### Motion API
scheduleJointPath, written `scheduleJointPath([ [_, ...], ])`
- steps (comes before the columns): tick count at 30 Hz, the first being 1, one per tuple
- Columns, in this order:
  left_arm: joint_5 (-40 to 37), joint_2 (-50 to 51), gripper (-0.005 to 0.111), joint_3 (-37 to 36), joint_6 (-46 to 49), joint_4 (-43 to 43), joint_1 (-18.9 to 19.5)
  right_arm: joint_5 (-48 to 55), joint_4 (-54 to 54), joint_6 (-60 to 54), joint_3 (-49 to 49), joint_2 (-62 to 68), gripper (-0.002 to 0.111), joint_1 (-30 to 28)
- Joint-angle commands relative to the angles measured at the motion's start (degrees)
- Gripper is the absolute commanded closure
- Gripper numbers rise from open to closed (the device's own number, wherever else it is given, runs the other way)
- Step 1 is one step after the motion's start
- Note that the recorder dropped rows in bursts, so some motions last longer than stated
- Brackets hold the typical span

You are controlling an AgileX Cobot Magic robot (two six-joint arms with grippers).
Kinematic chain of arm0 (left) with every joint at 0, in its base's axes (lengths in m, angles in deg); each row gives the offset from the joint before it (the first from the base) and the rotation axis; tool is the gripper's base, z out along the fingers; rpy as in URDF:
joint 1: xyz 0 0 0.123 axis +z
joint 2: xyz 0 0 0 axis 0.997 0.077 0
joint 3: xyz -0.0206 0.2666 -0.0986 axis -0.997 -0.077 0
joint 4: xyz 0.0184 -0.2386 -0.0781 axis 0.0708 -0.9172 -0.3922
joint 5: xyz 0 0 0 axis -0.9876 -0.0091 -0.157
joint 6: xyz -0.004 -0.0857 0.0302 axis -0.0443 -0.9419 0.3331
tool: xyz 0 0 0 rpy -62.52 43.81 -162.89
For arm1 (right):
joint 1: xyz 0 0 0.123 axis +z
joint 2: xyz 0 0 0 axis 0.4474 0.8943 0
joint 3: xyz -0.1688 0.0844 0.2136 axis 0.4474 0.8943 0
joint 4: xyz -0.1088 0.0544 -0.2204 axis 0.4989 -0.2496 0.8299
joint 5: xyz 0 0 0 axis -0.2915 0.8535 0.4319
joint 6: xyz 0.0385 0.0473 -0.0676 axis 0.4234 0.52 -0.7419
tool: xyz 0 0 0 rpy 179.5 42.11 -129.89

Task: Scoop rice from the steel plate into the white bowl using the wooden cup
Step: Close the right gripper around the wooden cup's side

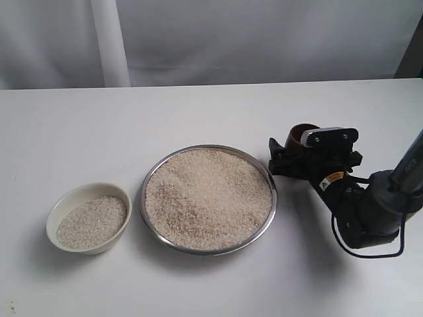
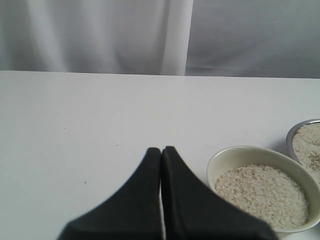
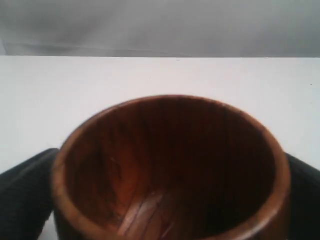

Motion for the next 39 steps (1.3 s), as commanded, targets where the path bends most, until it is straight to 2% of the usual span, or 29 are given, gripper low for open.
scheduleJointPath([
  [1, 0.6, -0.1, 0.107, 0.4, -0.1, -0.3, -0.2, -0.7, -1.1, 0.1, -0.7, 0.9, 0.003, -0.4],
  [23, 0.6, -0.1, 0.107, 0.4, -0.1, -0.3, -0.2, -0.7, -1.9, 0.1, -2.1, 0.9, 0.003, -0.4],
  [26, 0.6, -0.1, 0.107, 0.4, -0.1, -0.3, -0.2, -0.7, -1.9, 0.1, -2.1, 0.9, 0.006, -0.4],
  [32, 0.6, -0.1, 0.107, 0.4, -0.1, -0.3, -0.2, -0.7, -1.9, 0.1, -2.1, 0.9, 0.027, -0.4],
  [35, 0.6, -0.1, 0.107, 0.4, -0.1, -0.3, -0.2, -0.7, -1.9, 0.1, -2.1, 0.9, 0.042, -0.4],
  [39, 0.6, -0.1, 0.107, 0.4, -0.1, -0.3, -0.2, -0.7, -1.9, 0.1, -2.1, 0.9, 0.069, -0.4],
])
